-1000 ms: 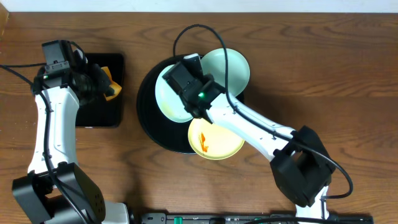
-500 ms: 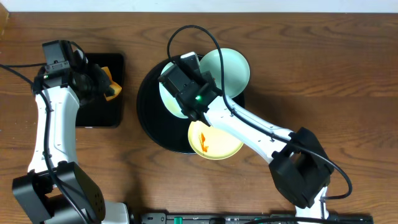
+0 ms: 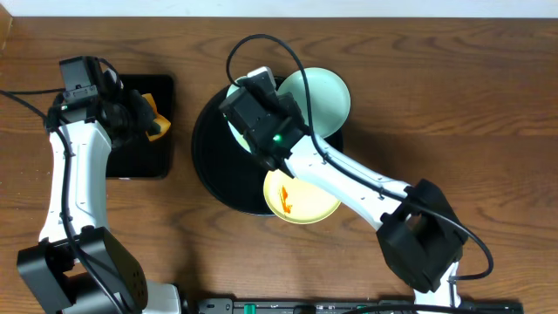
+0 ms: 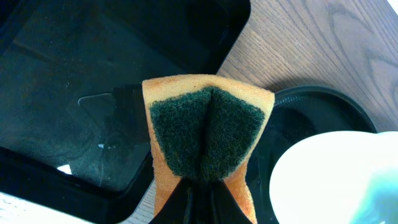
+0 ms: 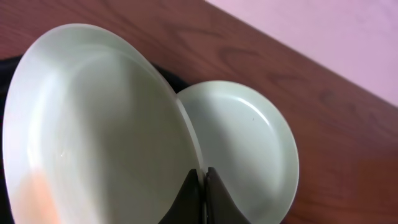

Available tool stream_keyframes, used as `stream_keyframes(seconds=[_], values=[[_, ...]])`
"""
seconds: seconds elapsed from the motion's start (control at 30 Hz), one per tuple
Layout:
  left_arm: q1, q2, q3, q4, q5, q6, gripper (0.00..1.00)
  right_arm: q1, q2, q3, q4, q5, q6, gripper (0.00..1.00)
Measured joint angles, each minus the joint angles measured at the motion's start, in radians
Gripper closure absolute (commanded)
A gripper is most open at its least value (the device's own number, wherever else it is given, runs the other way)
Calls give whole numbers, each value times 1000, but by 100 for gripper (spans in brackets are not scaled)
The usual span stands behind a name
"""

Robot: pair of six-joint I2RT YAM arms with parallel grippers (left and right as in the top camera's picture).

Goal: Clean dirty plates on tray and stack at the side

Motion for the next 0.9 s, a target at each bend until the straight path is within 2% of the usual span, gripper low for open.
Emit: stream_keyframes(seconds=[0.43, 0.9], values=[[0, 0, 0, 0, 0, 0, 92, 50, 0, 1, 45, 95, -81, 99], [0, 0, 0, 0, 0, 0, 93, 53, 0, 1, 47, 126, -94, 99]])
